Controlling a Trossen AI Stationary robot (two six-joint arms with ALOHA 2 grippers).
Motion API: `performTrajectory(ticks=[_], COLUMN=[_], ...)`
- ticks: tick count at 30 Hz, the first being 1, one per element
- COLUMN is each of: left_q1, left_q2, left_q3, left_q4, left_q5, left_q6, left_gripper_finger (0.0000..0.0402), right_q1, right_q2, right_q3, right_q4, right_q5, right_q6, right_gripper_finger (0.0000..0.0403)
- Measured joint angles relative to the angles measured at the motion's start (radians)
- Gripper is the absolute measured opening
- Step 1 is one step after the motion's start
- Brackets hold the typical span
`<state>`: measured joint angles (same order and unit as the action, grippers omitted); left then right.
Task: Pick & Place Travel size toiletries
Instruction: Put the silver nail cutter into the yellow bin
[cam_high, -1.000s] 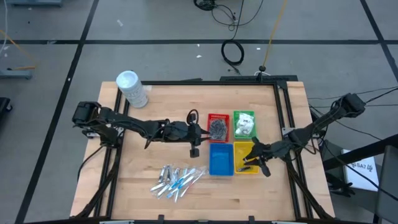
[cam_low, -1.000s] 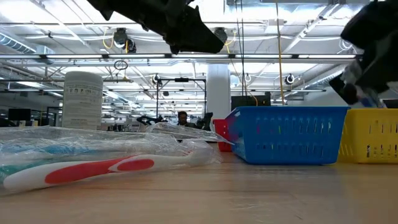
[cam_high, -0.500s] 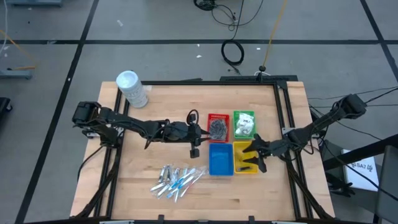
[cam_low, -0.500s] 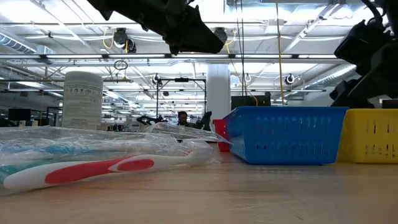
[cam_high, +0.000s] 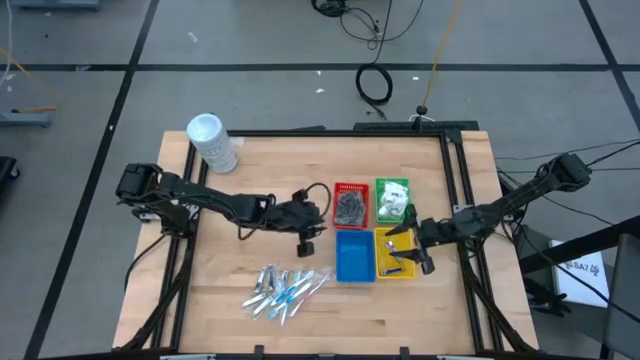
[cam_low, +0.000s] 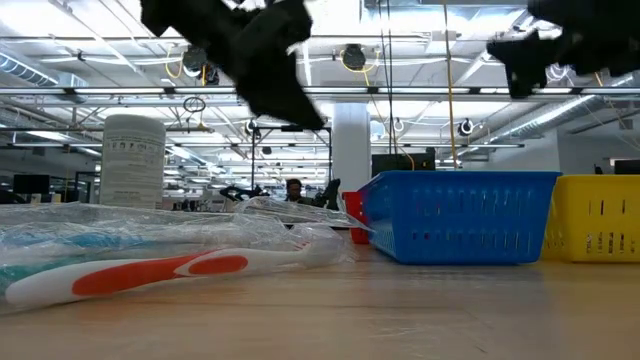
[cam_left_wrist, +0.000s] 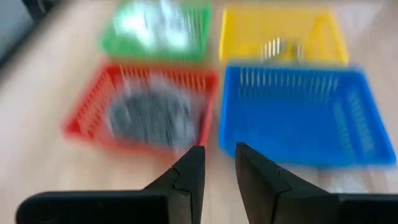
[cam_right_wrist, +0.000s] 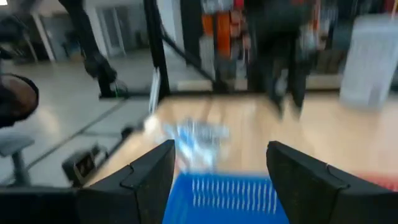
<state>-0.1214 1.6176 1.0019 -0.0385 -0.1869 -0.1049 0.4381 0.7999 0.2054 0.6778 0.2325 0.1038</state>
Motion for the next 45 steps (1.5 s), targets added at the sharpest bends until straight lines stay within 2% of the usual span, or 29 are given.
performTrajectory(ticks=[3, 10, 16, 18, 25, 30, 37, 42, 45], left_q1=[-0.017, -0.097, -0.235, -0.283, -0.393, -0.413, -0.413, -0.414, -0.413], left_q2=[0.000, 0.000, 0.000, 0.000, 0.000, 0.000, 0.011, 0.070, 0.083], left_q3=[0.000, 0.000, -0.001, -0.001, -0.001, -0.001, -0.011, -0.056, -0.064], left_q4=[-0.168, -0.518, -0.599, -0.600, -0.668, -0.724, -0.718, -0.681, -0.641], left_q5=[0.053, 0.244, 0.342, 0.324, 0.114, 0.090, 0.080, 0.219, 0.236], left_q6=[-0.126, -0.618, -1.009, -1.127, -1.472, -1.603, -1.662, -1.711, -1.712], left_gripper_finger=[0.0088, 0.0088, 0.0088, 0.0088, 0.0088, 0.0089, 0.0089, 0.0089, 0.0089], right_q1=[0.000, 0.000, -0.028, -0.043, -0.071, -0.071, -0.071, -0.071, -0.071], right_q2=[-0.012, -0.021, -0.021, -0.021, -0.020, -0.020, -0.021, -0.021, -0.021], right_q3=[0.000, 0.000, 0.000, 0.000, 0.000, 0.000, 0.000, 0.000, 0.000], right_q4=[0.083, 0.104, 0.103, 0.077, 0.014, -0.016, -0.030, -0.036, -0.039], right_q5=[0.000, 0.002, 0.006, 0.006, 0.003, 0.002, 0.002, 0.002, 0.001], right_q6=[-0.106, -0.246, -0.295, -0.256, -0.220, -0.220, -0.194, -0.194, -0.194], right_gripper_finger=[0.0240, 0.0234, 0.0233, 0.0232, 0.0231, 0.0226, 0.0224, 0.0222, 0.0222])
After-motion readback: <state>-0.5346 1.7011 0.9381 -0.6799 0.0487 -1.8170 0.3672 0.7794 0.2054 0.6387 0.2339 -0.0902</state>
